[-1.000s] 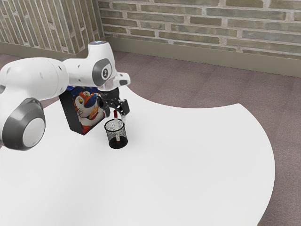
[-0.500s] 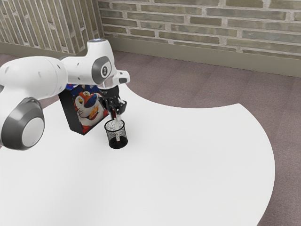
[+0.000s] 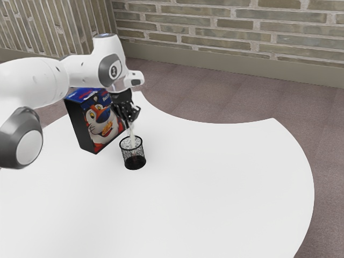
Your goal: Take the marker out of the pen holder and place it to the left of the pen holder.
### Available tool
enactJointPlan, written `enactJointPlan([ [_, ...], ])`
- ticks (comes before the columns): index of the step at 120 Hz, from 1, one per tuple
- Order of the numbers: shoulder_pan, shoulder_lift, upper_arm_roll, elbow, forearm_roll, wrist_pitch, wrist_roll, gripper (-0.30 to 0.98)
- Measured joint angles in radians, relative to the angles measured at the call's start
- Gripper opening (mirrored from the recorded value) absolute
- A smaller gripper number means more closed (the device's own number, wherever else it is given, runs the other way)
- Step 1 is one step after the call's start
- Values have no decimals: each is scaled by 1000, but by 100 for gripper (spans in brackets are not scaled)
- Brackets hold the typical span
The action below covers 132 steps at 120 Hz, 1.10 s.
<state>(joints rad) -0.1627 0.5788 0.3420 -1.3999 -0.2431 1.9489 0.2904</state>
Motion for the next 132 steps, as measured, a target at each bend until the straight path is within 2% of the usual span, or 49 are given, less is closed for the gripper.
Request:
enactJointPlan([
  [42, -4, -334, 11, -274, 7, -28, -5, -7],
  [61, -4, -422, 18, -409, 16, -30, -9, -7],
  [75, -4, -496, 16, -517, 47, -28, -13, -7],
  [95, -9, -654, 20, -753, 76, 9, -21, -7],
  [113, 0, -731, 74, -882, 84, 53, -33, -7],
  [132, 0, -725, 89, -891, 74, 79, -36, 26],
])
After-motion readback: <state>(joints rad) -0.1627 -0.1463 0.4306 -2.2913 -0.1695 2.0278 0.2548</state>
